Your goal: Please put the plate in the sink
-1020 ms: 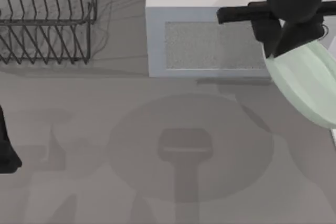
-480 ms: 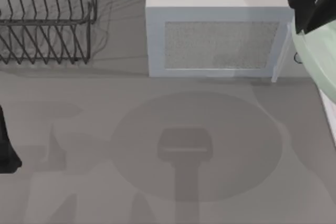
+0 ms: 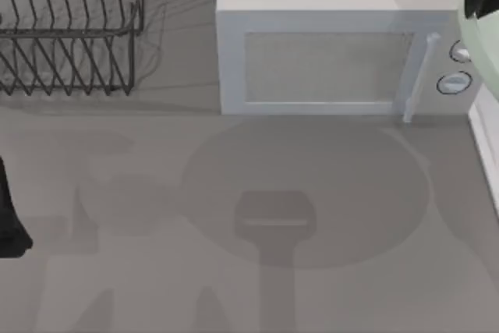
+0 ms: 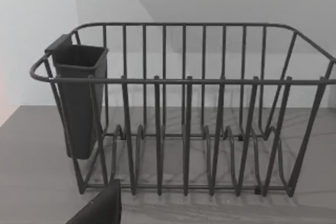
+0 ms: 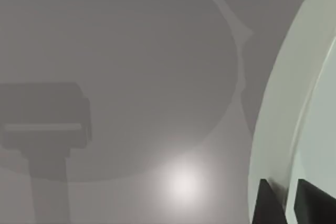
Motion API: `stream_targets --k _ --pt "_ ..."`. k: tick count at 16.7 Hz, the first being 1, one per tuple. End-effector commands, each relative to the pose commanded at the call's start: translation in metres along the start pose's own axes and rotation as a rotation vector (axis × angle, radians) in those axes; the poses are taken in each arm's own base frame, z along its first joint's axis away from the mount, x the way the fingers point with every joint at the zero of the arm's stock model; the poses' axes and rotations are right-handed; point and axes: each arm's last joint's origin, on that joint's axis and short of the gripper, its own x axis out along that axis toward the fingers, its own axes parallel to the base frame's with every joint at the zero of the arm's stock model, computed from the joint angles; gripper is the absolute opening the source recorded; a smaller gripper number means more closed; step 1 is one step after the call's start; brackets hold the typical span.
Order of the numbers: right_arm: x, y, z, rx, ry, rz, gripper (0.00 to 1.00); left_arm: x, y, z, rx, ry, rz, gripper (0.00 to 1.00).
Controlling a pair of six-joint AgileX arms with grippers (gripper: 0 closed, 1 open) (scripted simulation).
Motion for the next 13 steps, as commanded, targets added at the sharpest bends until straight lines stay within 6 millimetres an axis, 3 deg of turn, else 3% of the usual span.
stream_targets --k 3,6,10,13 --pt "0.012 -0.03 0.031 0.023 -0.037 -0.019 0.0 0.0 0.0 0.0 0.0 0.0 0.0 1.0" --pt "0.036 -0.07 0.065 0.039 -0.049 -0.045 0.0 0.0 0.0 0.0 0.0 0.0 0.0 1.0" --pt "0.096 -0.119 0.101 0.021 0.021 -0.06 0.0 0.0 0.0 0.0 0.0 0.0 0.0 1.0" --pt "0.149 -0.144 0.116 -0.011 0.105 -0.047 0.0 0.0 0.0 0.0 0.0 0.0 0.0 1.0"
